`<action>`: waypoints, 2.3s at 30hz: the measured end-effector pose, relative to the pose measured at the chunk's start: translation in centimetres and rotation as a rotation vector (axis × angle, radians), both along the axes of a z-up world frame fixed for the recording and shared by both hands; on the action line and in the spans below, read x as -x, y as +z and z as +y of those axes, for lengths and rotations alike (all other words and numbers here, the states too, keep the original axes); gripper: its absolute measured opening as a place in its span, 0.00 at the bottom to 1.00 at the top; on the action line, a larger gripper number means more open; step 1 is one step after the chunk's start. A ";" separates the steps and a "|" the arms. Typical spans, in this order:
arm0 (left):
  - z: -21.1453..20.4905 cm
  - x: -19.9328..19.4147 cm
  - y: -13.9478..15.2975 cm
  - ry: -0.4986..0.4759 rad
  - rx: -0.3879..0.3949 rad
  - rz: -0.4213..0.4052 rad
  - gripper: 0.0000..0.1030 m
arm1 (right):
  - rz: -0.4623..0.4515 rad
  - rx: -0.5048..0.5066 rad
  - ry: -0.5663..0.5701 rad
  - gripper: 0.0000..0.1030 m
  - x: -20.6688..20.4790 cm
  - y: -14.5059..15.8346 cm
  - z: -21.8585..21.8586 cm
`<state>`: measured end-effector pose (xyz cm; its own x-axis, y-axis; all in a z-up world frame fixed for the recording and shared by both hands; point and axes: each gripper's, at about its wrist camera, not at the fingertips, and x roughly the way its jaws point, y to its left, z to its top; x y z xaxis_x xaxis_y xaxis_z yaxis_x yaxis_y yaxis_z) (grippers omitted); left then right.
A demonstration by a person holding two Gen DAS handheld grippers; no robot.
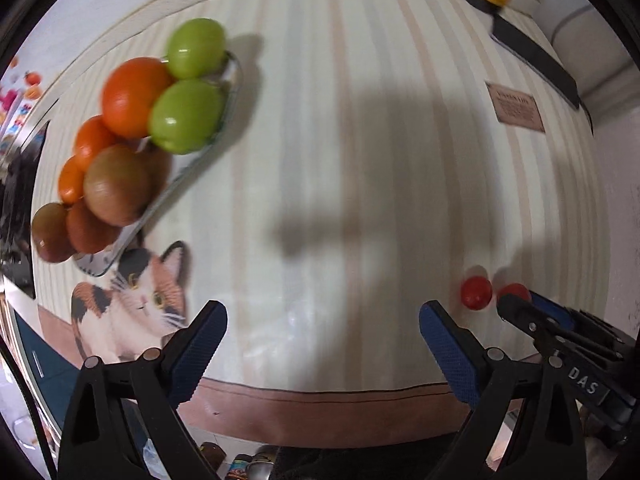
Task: Organize fruits
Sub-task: 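Grasp a red cherry tomato with the right tool while the left tool grasps the other, then carry both cherry tomatoes onto the plate and open both tools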
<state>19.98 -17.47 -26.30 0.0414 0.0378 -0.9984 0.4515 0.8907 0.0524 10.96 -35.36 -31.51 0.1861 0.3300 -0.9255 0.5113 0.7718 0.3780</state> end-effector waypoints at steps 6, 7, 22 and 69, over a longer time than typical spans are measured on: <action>-2.5 0.7 -1.0 -0.068 0.022 0.028 0.96 | -0.054 0.017 0.004 0.31 0.3 -0.2 0.1; -3.0 0.8 -1.1 -0.079 0.028 0.030 0.96 | -0.062 0.013 -0.009 0.31 0.5 -0.1 -0.1; -11.1 2.9 -3.4 -0.215 0.123 0.142 0.58 | -0.070 0.074 -0.114 0.31 3.7 2.4 -5.8; 25.2 -7.0 4.5 0.845 0.459 0.037 0.22 | -0.245 -0.263 0.426 0.31 -16.3 4.7 14.9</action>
